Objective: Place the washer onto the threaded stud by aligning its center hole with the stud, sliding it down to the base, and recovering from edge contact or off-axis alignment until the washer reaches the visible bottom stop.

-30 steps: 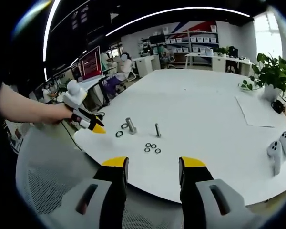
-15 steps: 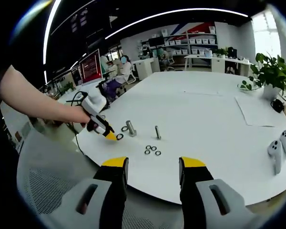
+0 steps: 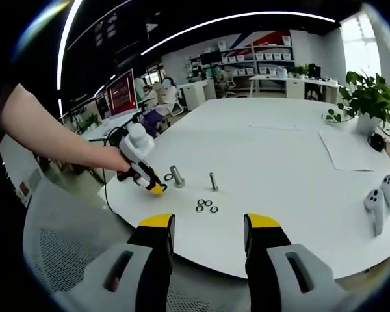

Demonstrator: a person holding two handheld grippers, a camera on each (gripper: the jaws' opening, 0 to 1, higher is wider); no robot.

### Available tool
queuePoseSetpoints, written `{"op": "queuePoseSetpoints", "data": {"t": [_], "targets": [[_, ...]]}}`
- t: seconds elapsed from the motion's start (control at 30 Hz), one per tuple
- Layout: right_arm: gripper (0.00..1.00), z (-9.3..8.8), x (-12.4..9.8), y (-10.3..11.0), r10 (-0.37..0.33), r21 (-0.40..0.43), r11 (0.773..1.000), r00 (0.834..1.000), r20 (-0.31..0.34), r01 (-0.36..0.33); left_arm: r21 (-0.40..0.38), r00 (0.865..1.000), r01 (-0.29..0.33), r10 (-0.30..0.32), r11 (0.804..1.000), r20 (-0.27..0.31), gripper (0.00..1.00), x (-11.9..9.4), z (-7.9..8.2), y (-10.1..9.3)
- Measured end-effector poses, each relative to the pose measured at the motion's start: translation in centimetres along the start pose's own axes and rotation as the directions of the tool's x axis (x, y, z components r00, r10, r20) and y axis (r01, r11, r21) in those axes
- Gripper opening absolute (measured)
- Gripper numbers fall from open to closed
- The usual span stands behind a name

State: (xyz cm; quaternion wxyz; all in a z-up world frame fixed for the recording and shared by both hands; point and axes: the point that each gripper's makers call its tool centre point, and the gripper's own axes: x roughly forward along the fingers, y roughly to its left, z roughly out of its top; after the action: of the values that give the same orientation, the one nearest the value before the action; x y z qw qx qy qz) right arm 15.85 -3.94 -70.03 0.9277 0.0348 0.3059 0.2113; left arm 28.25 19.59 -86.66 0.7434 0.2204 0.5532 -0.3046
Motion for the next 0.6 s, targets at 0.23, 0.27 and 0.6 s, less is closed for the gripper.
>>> {"op": "queuePoseSetpoints", "data": {"t": [0.23, 0.27, 0.6], "targets": [[0.45, -0.05, 0.02, 0.1, 0.006, -0.003, 1.0, 1.0, -0.004, -0.006, 0.011, 1.0, -0.004, 0.004, 1.0, -0.02, 0.22, 0.02, -0.05, 0.51], [0.45, -0.06, 0.02, 0.1, 0.006, -0.004, 1.0, 1.0, -0.004, -0.006, 0.011, 1.0, -0.005, 0.005, 1.0, -0.019, 0.22, 0.02, -0.02, 0.51], [0.44, -0.05, 0.01, 0.07, 0.007, -0.002, 1.0, 1.0, -0.005, -0.007, 0.066, 0.999, 0.013, -0.009, 0.998, -0.047, 0.21, 0.02, -0.16, 0.4]]}}
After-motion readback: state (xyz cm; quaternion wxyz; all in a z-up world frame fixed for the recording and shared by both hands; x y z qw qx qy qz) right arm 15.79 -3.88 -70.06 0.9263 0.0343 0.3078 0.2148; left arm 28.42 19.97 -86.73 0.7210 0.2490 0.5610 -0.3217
